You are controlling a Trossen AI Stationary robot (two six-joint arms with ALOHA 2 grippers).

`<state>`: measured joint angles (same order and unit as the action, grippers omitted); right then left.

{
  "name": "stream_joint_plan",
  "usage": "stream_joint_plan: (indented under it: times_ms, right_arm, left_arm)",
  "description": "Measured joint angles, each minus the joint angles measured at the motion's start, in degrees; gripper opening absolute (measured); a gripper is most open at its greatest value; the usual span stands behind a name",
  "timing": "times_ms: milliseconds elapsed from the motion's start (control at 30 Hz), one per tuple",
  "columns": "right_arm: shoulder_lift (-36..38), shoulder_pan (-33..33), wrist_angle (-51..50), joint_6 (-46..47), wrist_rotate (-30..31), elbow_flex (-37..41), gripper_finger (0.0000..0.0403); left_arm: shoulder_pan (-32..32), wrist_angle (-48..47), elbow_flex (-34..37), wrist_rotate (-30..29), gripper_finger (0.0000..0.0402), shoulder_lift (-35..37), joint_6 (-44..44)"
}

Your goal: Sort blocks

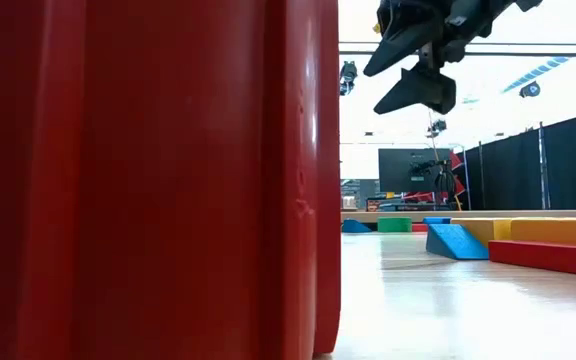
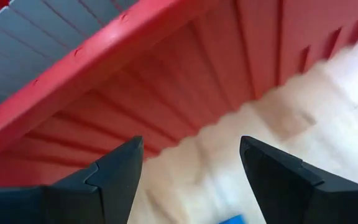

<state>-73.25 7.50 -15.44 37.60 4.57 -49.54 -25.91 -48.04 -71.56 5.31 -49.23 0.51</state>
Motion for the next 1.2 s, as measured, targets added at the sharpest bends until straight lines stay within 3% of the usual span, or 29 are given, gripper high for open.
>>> stream_joint_plan:
  times_ms: [233,767,1067,1200]
  right_arm:
    - [0.0,-2.9,1.9,-5.8,-3.1,0.0,0.0252]
    - [0.5,-5.3,7.3,-14.1,-5.0,0.0,0.0258]
    - [0.5,-6.9,10.1,-25.1,-5.9,-1.5,0.0257]
    - [0.8,-6.8,9.9,-32.0,-8.7,-3.7,0.0257]
  left_arm:
    - [0.0,7.4,7.1,-0.1,0.0,-0.2,-1.4]
    - [0.0,14.2,5.2,-0.4,0.0,0.6,-2.7]
    - [0.0,17.0,5.3,-0.4,0.0,0.5,-4.2]
    - [0.1,16.9,5.3,-0.4,0.0,0.5,-0.5]
